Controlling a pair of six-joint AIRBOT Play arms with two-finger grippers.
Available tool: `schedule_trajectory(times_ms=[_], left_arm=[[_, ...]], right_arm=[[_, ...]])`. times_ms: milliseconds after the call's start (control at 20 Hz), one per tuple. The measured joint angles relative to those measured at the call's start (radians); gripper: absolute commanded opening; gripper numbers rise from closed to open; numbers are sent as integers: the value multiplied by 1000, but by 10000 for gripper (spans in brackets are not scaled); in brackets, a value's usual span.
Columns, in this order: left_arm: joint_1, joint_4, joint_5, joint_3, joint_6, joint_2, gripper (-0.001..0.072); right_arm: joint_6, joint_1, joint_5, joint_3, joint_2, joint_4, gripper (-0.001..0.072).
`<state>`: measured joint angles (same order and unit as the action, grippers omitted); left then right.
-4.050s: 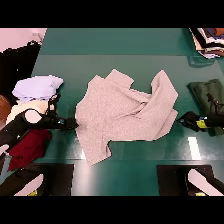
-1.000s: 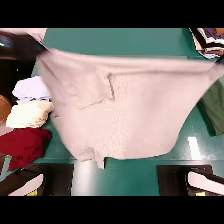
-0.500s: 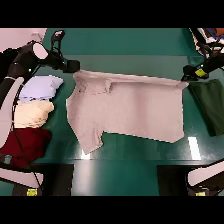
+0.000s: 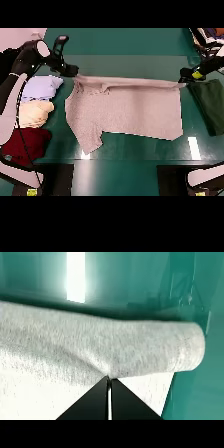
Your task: Fold the shirts.
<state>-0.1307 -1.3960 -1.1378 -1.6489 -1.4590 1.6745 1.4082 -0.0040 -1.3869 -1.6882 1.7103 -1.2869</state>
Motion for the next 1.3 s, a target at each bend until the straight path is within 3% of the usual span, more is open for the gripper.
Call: schedule_trajectory(times_ms=[50,100,150,200,250,550,750,1000,1300], left_arm=[[0,-3,-9,25,0,0,26],[0,-4,-13,50,-2,1,250],[0,-7,-14,75,-7,1,562],[0,-10,-12,92,-17,1,578],[2,-10,-17,101,-29,1,536],[1,-32,-162,175,-19,-108,535],[0,-27,-175,449,-16,-332,535],[1,1,-110,831,-109,-601,535],[0,150,55,1045,-177,-702,535]], right_arm=[[0,8,17,40,-15,-2,14],[0,17,32,79,-30,-3,18],[0,26,43,109,-40,-1,147],[0,33,53,135,-47,-1,358],[0,36,55,151,-52,0,393],[3,23,-41,169,-135,9,390],[2,-10,-77,286,-293,15,390],[-14,-59,-48,496,-489,105,389],[-22,-81,-11,642,-625,157,390]])
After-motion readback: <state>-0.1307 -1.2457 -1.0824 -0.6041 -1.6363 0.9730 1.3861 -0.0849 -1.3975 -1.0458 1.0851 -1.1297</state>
